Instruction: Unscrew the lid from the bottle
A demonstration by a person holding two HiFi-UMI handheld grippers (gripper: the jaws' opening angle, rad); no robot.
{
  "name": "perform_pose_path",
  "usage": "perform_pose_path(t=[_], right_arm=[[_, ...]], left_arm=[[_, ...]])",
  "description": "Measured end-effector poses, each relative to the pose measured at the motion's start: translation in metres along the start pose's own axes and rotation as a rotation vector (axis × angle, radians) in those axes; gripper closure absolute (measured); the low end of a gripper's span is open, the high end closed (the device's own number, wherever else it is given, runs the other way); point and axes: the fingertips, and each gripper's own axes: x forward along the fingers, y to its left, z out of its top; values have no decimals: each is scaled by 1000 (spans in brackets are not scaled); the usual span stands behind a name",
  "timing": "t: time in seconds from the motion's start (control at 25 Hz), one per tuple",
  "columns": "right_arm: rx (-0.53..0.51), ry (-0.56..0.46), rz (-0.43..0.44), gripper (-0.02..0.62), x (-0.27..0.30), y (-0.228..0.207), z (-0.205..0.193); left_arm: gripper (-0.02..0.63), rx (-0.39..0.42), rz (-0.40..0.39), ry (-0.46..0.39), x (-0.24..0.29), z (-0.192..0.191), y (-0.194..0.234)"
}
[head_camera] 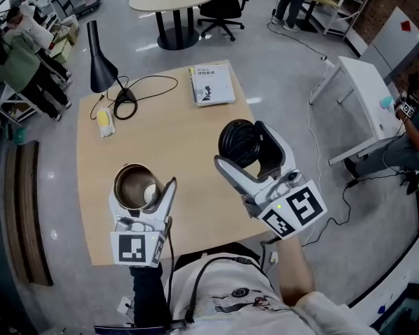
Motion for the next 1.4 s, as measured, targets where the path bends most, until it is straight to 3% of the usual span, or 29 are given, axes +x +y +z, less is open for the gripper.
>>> perform_pose_path(t=[0.2, 0.52, 0.8, 0.96, 1.08, 1.2, 1.4], right_arm=[[5, 2, -5, 141, -9, 4, 0], [13, -14, -2, 141, -38, 9, 10], [-3, 7, 195, 141, -32, 55, 29], [-2, 5, 220, 140, -34, 63, 31], [12, 1, 179, 140, -39, 51, 28], [33, -21, 78, 141, -50, 16, 31], [-18, -39, -34, 141, -65, -24, 41]], left_arm=[[172, -4, -63, 10, 13, -3, -27], [172, -7, -101, 4, 6, -8, -61], [172, -5, -109, -3, 3, -12, -80], [172, -5, -111, 1, 2, -14, -91], [172, -23, -102, 3, 4, -16, -94], [172, -36, -78, 10, 2, -19, -88], [172, -21, -55, 2, 1, -14, -75]])
